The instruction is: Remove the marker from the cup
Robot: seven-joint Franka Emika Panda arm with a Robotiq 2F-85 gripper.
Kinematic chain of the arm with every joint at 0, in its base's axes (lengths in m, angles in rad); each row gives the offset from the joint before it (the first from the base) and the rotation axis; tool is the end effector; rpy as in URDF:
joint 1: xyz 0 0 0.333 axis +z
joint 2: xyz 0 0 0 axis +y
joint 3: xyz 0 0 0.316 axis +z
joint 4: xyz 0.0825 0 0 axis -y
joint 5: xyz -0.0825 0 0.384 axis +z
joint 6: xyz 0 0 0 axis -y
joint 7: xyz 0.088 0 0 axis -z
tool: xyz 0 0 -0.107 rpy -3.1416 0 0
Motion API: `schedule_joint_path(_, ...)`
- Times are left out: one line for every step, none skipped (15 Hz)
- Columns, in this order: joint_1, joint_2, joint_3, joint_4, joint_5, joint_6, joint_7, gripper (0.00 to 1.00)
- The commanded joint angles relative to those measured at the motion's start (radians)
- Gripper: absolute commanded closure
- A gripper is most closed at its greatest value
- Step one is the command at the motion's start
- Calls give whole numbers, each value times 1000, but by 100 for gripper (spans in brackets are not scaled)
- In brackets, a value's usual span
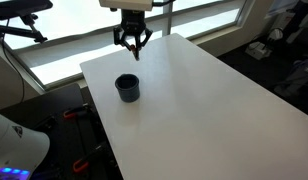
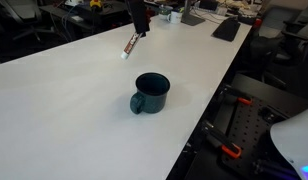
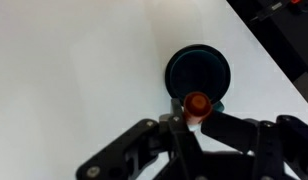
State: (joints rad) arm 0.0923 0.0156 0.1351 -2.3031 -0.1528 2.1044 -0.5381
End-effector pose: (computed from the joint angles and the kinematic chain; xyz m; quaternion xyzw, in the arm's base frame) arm 0.4777 0.1032 0.3242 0.9026 0.4127 -0.1145 0.0429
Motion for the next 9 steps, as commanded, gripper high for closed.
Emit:
schedule_joint_path(-17,36,-35,31,-45,14,66,94)
schedule_joint_path(-27,51,-49,34,-62,23,82,94)
schedule_joint_path(-35,63,-62,37,-75,28,96,94)
schedule_joint_path(-47,80,-78,41,-91,39,112,94)
schedule_joint_path(-57,95,-92,44,-108,49,127,94)
schedule_joint_path(-68,112,-107,49,-123,62,139,94)
schedule_joint_path(-80,129,-121,54,-136,72,152,94)
schedule_joint_path(-91,147,-135,62,-149,76,163,94)
schedule_joint_path(-102,166,-147,71,-157,81,170,94)
